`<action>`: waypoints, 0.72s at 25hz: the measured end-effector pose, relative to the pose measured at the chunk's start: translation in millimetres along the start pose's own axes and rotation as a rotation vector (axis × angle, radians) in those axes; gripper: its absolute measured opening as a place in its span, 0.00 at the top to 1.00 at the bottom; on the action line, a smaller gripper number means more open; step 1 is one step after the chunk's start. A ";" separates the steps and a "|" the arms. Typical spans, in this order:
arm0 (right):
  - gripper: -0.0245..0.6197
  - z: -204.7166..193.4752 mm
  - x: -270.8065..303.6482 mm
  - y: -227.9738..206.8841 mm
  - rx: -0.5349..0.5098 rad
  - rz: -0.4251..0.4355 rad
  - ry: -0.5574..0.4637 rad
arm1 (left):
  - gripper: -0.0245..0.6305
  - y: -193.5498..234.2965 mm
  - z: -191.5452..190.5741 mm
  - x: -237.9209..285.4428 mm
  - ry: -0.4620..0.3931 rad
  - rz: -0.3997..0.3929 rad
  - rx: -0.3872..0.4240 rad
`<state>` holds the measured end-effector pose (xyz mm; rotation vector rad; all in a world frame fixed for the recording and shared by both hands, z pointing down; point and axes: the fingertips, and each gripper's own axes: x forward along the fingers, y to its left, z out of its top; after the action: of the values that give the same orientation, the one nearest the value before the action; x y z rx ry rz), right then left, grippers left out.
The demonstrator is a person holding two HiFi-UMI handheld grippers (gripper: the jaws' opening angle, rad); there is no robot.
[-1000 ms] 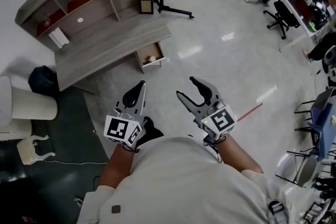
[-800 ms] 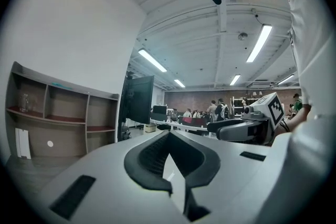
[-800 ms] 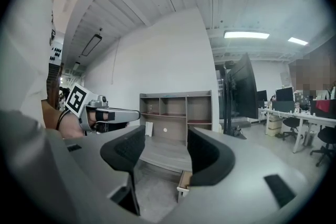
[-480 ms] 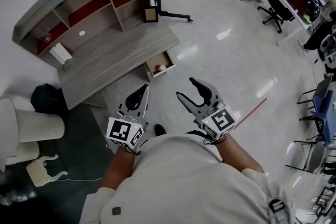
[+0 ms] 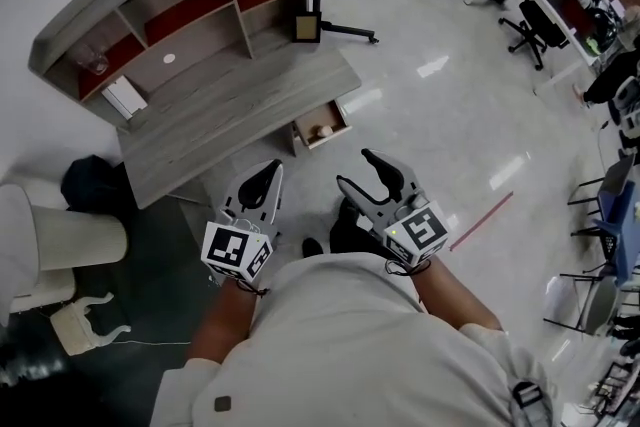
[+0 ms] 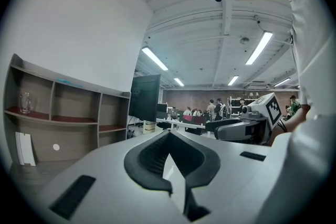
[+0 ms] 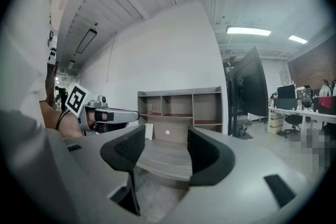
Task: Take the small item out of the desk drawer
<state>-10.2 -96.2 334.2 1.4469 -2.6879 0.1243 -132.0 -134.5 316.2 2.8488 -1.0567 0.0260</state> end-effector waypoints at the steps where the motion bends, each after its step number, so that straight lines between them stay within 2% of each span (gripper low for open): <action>1: 0.56 -0.5 6.5 1.0 0.001 0.005 0.001 | 0.95 5.6 -1.2 -1.2 0.002 0.004 -0.002; 10: 0.56 -12.7 58.0 -15.3 0.000 0.050 0.039 | 0.95 46.8 -16.3 12.2 0.040 0.046 -0.025; 18: 0.56 -33.5 104.4 -53.4 0.023 0.095 0.100 | 0.95 77.9 -34.4 48.1 0.078 0.077 -0.051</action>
<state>-21.6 -208.2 381.1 1.2824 -2.6826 0.2292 -145.6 -221.0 360.0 2.7365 -1.1340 0.1134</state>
